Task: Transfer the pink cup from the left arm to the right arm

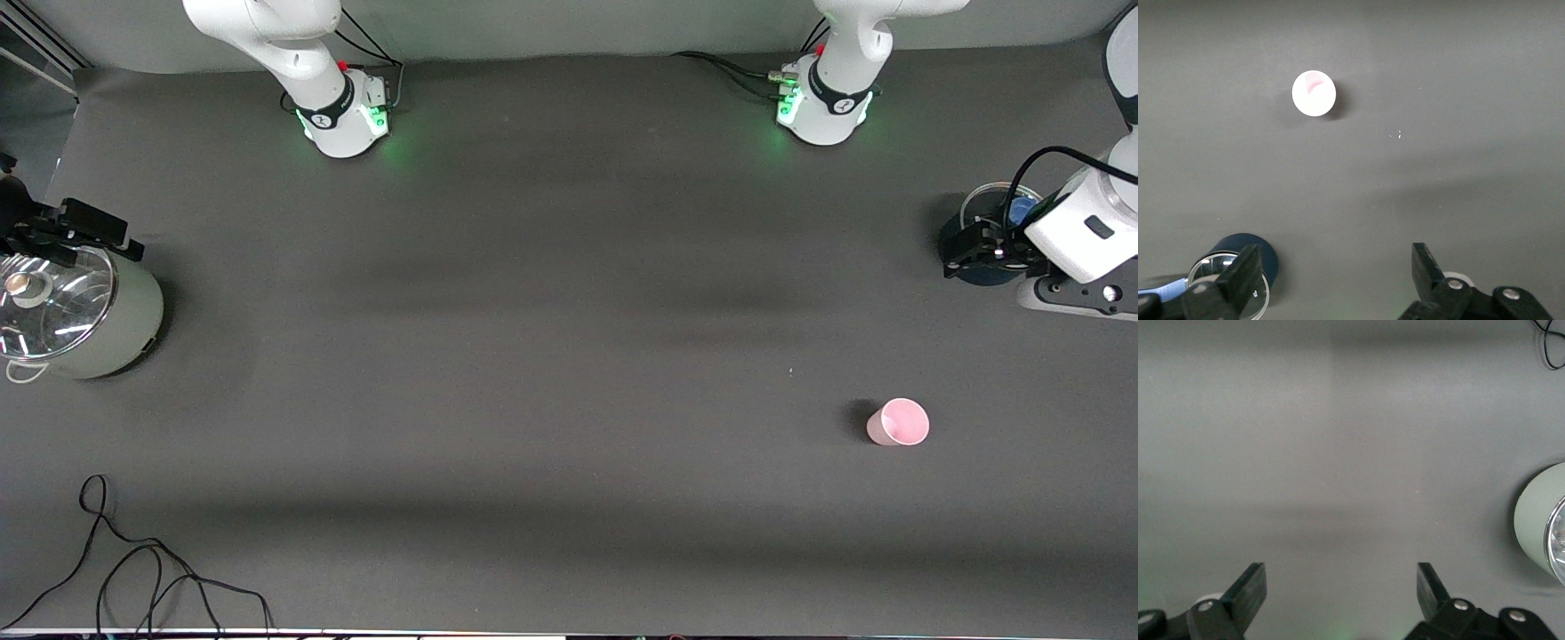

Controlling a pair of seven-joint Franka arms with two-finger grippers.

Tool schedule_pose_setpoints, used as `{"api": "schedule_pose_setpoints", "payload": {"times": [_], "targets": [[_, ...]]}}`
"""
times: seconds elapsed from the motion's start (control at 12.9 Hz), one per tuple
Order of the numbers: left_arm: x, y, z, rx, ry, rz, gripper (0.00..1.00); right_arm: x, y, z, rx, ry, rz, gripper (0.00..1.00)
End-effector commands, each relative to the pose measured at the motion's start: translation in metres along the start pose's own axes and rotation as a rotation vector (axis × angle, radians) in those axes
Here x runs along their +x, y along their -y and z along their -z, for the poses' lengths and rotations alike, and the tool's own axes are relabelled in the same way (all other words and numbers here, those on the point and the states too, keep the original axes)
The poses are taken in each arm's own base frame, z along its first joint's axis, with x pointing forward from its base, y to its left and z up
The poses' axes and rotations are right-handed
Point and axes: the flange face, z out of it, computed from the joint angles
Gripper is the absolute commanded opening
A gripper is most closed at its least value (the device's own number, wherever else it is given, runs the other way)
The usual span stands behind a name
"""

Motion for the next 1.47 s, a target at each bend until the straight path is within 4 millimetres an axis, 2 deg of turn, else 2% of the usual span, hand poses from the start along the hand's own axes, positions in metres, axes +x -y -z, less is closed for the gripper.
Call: {"api": "schedule_pose_setpoints", "payload": {"times": [0.0,0.16,0.31,0.47,0.7,0.78,1.01,1.24,1.4], "targets": [[-0.002,0.000,0.012,0.010,-0.011,-0.009,1.00,0.003,0.004,0.006,0.011,-0.009,0.021,1.00],[-0.003,-0.004,0.017,0.011,-0.022,-0.010,1.00,0.004,0.003,0.011,-0.017,-0.017,0.025,1.00],[-0.003,-0.006,0.019,0.012,-0.023,-0.007,1.00,0.007,-0.002,0.006,-0.017,-0.009,0.020,1.00],[-0.002,-0.004,0.018,0.013,-0.023,-0.003,1.00,0.010,0.001,-0.011,-0.016,0.042,0.025,1.00],[0.000,0.008,0.021,0.017,-0.042,-0.060,1.00,0.009,-0.003,-0.013,-0.021,0.053,0.017,1.00],[0.002,0.020,0.019,0.017,-0.045,-0.164,1.00,0.007,-0.004,-0.010,-0.021,0.052,0.010,1.00],[0.015,0.083,0.008,-0.066,-0.071,-0.339,1.00,0.004,-0.003,-0.009,-0.019,0.064,0.006,1.00],[0.022,0.165,-0.034,-0.244,-0.153,-0.509,1.00,0.004,-0.004,-0.009,-0.028,0.063,0.007,1.00],[0.024,0.209,-0.077,-0.362,-0.233,-0.623,1.00,0.004,-0.006,-0.008,-0.055,0.066,0.008,1.00]]}}
